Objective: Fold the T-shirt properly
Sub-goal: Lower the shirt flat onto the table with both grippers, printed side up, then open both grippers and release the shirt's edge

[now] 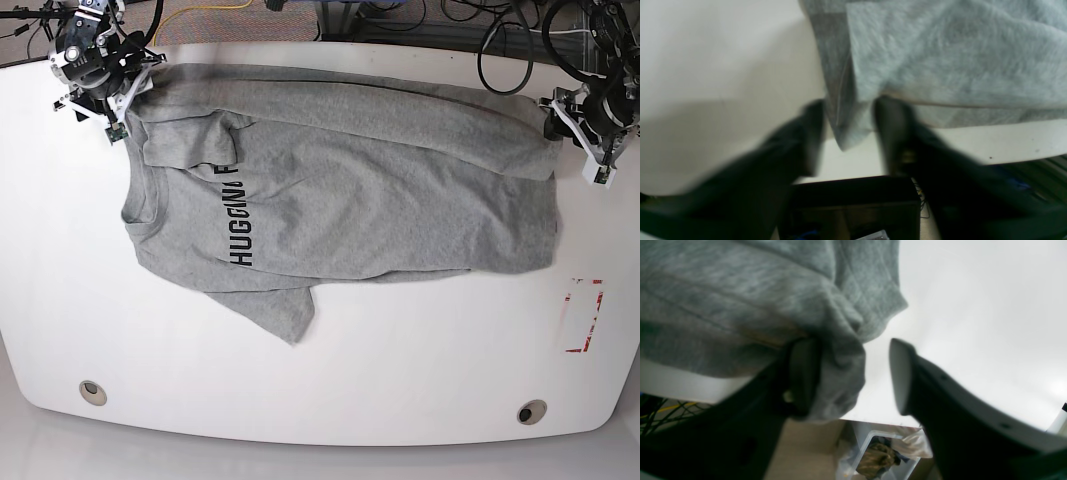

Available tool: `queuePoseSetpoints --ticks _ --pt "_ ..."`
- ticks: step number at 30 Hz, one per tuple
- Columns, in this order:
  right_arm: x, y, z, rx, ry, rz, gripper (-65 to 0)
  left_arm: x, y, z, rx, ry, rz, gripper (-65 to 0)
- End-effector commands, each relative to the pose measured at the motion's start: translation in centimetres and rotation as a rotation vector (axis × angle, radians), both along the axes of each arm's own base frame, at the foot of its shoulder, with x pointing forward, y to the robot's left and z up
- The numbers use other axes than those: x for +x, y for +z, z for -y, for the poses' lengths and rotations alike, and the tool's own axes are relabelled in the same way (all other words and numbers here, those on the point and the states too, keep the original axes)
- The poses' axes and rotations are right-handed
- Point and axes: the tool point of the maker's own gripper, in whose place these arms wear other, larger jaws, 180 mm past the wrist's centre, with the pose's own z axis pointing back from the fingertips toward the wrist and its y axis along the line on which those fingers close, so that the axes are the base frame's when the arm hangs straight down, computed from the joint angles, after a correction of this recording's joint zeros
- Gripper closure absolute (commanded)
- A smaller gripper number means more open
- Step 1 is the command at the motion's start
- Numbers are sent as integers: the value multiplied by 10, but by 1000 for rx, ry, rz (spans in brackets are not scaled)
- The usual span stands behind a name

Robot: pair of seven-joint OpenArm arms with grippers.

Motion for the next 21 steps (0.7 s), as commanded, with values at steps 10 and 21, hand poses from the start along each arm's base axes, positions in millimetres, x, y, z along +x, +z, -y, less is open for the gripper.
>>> queuePoseSetpoints --ticks 10,21 --pt "13 21 23 -55 -22 63 -393 37 41 -32 145 -4 112 -486" --pt "46 43 34 -64 -75 178 -393 50 73 -54 171 34 217 -486"
